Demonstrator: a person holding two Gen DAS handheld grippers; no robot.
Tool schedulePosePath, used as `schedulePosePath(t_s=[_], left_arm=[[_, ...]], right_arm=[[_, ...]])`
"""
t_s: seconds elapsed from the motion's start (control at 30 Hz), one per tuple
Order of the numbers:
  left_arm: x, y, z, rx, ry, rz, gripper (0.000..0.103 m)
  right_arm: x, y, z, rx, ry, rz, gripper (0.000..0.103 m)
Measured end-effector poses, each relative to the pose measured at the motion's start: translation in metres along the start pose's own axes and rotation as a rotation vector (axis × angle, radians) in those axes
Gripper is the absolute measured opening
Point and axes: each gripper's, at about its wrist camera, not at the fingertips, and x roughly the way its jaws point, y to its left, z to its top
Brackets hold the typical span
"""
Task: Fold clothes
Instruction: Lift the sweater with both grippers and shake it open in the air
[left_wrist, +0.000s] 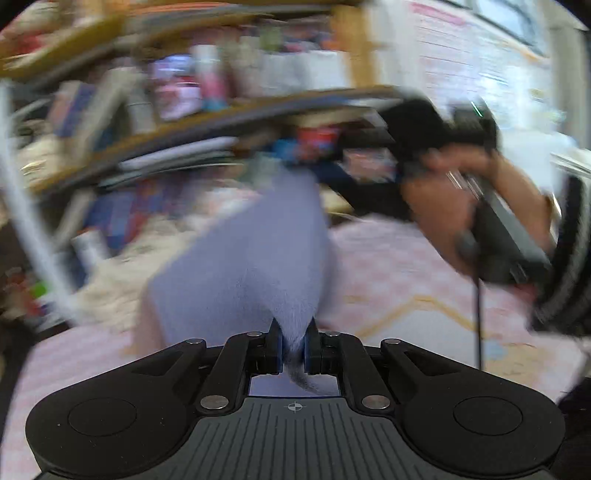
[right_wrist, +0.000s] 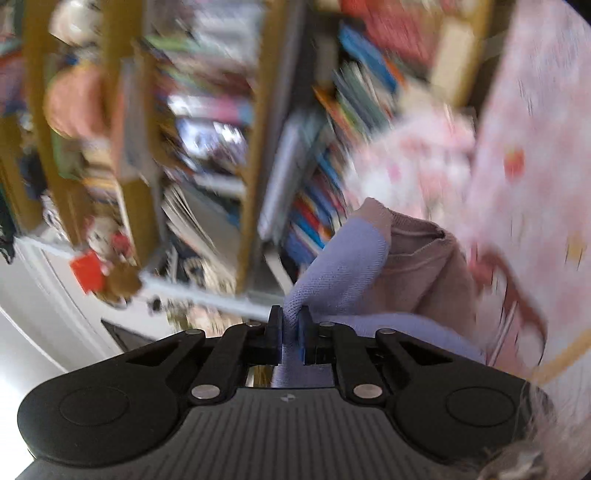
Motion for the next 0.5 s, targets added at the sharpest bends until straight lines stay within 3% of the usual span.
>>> schedulePosePath(t_s=[0.1,0.27,0.37,0.5], left_arm=[[0.003,-0.009,0.024,0.029,-0.093,-0.124,0.007],[-0.041,0.028,0.082,-0.099,-0.38,-0.304,0.006],[-0.031,0.053,0.044,-0.206,-0.289,-0.277,0.005],[-0.019,0.087,-0.006,-0.349,-0.167,-0.24,0.006]], right_arm=[[-0.029,0.036,0.028,-0.148,-0.092,-0.005,0.008],[-0.048,0.144,0.065,-0.43,-0.215,0.11,0.008],[-0.036,0.203,0.063,-0.561,-0.215,0.212,0.008],[0.021,0.227,0.038,-0.645,-0.074,0.133,0.008]])
